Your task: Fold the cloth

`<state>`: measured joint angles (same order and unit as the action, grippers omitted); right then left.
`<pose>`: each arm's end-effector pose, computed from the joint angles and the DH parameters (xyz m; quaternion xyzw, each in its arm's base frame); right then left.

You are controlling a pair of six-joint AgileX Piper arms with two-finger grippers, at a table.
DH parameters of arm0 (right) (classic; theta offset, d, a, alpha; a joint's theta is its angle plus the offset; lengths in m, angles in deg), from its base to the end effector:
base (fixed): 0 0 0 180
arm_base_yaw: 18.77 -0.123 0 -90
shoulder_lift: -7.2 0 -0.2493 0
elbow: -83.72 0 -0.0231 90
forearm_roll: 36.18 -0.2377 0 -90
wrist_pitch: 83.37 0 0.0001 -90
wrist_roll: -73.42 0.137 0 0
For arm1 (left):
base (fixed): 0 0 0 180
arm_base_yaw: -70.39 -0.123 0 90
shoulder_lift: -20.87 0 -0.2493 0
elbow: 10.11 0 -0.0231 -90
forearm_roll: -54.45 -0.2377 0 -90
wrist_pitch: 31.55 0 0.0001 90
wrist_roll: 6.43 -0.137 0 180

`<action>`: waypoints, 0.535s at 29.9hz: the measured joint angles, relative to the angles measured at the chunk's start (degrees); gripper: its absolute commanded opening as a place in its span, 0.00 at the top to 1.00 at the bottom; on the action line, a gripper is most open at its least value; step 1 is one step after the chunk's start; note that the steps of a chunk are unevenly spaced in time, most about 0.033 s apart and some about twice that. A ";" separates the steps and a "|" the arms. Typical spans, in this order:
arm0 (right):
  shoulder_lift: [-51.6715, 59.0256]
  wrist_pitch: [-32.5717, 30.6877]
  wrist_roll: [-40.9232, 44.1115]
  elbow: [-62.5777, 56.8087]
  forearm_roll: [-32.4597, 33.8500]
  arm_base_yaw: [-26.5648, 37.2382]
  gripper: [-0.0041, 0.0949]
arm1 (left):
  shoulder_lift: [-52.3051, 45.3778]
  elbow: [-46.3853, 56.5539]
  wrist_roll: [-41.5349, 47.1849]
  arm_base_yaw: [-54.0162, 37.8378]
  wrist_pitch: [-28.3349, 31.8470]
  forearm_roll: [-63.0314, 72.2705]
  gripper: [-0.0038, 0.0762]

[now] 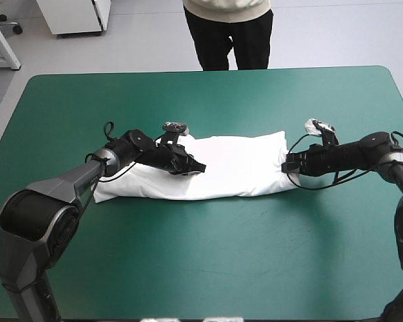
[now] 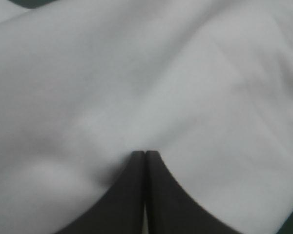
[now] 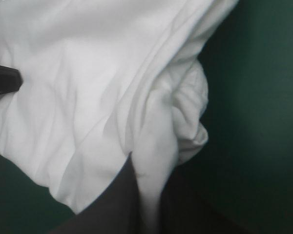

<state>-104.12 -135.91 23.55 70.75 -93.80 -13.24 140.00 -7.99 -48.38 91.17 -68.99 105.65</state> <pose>0.3433 0.0591 0.1454 -0.0690 0.9177 0.3345 0.2030 0.3532 -0.2035 0.1361 0.2149 0.9070 -0.2855 0.2230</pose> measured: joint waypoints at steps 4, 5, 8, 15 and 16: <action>1.53 -0.08 0.70 0.82 0.15 -0.96 0.96 | 0.00 0.00 0.00 0.00 0.06 0.00 0.96; 2.00 -0.23 1.14 1.40 0.27 -1.09 0.96 | 0.00 0.00 -0.08 0.00 0.03 0.00 0.96; 2.80 -0.75 2.78 3.76 1.62 -1.76 0.96 | 0.00 0.00 -0.34 0.00 0.15 0.08 0.96; 3.12 -2.76 11.70 12.29 11.96 -7.17 0.96 | -2.51 0.17 -1.47 -0.33 1.86 0.59 0.96; 3.12 -2.82 12.90 13.41 13.45 -8.53 0.96 | -4.05 0.20 -1.47 -0.60 2.12 0.59 0.96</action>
<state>-101.00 -138.73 36.46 84.16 -80.35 -21.77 135.95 -7.79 -49.84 90.57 -66.87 106.24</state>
